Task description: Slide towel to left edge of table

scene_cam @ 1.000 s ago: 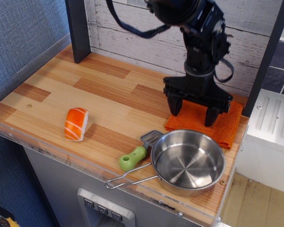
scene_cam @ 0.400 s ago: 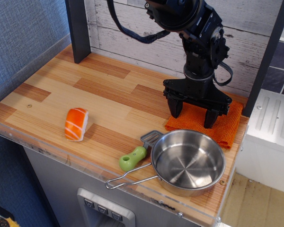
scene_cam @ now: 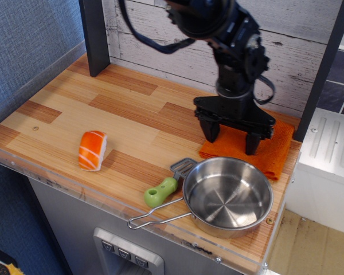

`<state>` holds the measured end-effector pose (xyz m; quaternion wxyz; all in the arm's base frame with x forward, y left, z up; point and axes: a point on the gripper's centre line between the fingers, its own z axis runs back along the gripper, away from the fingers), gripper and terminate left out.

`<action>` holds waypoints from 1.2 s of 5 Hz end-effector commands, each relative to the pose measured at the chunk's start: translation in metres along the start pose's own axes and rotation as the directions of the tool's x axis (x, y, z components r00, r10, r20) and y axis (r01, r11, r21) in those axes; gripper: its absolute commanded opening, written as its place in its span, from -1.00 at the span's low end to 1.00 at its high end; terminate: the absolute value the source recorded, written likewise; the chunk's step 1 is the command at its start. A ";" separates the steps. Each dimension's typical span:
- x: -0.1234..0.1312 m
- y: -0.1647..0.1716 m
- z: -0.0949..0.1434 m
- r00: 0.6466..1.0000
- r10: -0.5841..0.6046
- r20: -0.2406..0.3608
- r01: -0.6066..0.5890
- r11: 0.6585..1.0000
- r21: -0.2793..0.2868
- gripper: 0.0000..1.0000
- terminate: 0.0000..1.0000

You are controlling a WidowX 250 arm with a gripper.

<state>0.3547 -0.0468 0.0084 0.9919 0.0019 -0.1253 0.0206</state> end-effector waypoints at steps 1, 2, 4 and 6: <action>0.002 0.079 0.008 0.993 0.116 0.021 -0.117 0.993 0.025 1.00 -1.00; 0.003 0.116 0.008 0.988 0.154 0.024 -0.155 0.987 0.040 1.00 -1.00; -0.004 0.190 0.021 0.969 0.243 0.039 -0.246 0.966 0.080 1.00 -1.00; 0.009 0.194 0.034 0.963 0.259 0.082 -0.266 0.959 0.095 1.00 -1.00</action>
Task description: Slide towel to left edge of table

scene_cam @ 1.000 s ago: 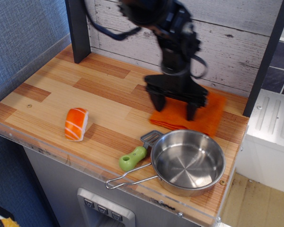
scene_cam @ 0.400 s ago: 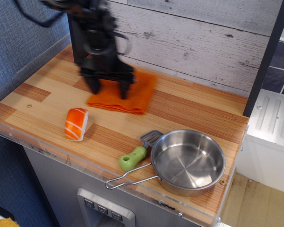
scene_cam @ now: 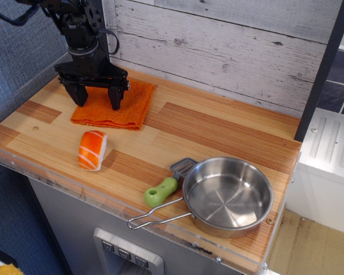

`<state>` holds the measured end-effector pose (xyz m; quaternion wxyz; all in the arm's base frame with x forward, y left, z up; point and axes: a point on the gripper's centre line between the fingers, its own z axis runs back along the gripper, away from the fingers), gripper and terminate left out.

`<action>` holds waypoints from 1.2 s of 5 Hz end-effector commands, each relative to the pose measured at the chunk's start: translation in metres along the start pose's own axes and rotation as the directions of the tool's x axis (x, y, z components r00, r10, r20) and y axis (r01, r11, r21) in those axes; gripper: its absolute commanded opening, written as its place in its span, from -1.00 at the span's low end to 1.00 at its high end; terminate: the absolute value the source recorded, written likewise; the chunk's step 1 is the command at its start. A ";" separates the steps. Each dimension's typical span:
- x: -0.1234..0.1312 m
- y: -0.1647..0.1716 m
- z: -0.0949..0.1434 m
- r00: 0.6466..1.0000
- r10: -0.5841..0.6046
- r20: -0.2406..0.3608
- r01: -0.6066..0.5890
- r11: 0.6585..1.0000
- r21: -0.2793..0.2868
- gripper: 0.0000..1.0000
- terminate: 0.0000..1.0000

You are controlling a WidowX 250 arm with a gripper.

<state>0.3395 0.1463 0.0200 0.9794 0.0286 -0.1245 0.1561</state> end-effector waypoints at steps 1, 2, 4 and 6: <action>0.016 -0.012 0.028 0.997 -0.007 0.073 0.007 1.000 -0.003 1.00 -1.00; 0.023 -0.015 0.058 0.988 0.019 0.150 -0.018 1.000 -0.009 1.00 -1.00; 0.011 -0.042 0.115 0.956 0.004 0.292 -0.005 1.000 0.002 1.00 -1.00; 0.011 -0.042 0.115 0.956 0.004 0.292 -0.005 1.000 0.002 1.00 -1.00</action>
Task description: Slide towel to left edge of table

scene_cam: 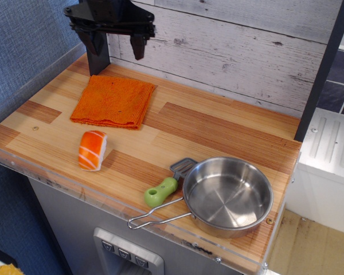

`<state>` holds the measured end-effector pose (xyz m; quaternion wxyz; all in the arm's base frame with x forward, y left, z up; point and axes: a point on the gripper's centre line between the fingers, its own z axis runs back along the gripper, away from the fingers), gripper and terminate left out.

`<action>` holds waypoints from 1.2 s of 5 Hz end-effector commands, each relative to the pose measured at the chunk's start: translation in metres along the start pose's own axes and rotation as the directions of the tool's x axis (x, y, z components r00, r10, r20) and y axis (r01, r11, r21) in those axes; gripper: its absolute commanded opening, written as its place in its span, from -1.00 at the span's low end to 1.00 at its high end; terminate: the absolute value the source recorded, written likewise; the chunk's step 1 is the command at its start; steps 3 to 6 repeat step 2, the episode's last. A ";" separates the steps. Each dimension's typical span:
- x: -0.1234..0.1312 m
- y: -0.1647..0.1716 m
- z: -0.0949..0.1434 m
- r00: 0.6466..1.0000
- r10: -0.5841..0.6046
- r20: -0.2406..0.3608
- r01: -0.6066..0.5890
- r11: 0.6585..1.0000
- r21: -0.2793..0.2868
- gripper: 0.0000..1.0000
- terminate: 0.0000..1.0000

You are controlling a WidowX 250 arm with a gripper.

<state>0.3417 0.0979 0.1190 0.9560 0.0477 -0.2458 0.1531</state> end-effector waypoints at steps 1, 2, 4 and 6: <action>0.002 0.003 0.015 0.999 0.001 0.046 -0.001 1.000 0.002 1.00 -1.00; 0.002 0.003 0.015 0.999 0.001 0.046 -0.001 1.000 0.002 1.00 1.00; 0.002 0.003 0.015 0.999 0.001 0.046 -0.001 1.000 0.002 1.00 1.00; 0.002 0.003 0.015 0.999 0.001 0.046 -0.001 1.000 0.002 1.00 1.00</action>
